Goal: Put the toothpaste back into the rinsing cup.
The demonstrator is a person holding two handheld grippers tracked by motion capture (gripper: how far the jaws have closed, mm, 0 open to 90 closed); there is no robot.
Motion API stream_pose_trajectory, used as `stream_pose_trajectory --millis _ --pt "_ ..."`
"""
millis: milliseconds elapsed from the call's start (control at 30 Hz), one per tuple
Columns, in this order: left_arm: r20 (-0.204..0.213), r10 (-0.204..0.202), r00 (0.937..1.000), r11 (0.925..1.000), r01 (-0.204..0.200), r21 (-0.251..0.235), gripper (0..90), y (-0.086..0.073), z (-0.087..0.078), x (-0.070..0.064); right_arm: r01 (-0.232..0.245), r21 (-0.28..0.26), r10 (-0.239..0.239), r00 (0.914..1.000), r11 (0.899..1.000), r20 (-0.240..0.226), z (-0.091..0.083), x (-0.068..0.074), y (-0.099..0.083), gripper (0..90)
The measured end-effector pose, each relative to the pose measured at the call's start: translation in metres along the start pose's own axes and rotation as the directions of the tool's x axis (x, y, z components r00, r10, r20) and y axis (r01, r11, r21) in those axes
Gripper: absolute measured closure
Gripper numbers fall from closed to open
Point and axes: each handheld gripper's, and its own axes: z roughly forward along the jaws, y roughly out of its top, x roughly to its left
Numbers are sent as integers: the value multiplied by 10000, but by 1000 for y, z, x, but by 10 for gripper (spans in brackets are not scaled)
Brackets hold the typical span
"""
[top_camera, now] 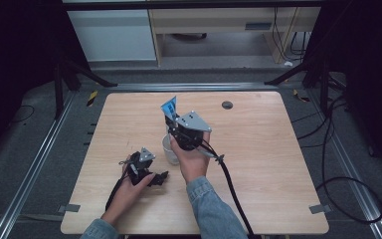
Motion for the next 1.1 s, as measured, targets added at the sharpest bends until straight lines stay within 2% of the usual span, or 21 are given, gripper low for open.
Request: stream_pose_trajectory --millis 500,800,1100 --pt "10 5 10000 10000 -5 1 0 0 0 0 -175 242 173 9998 9996 55 4 1 -24 733" --pt "15 14 10000 10000 -14 3 0 0 0 0 -255 233 245 9989 9994 405 4 4 -32 732" --pt "7 7 10000 10000 -7 -11 0 0 0 0 -270 209 258 9981 9994 567 6 5 -40 732"
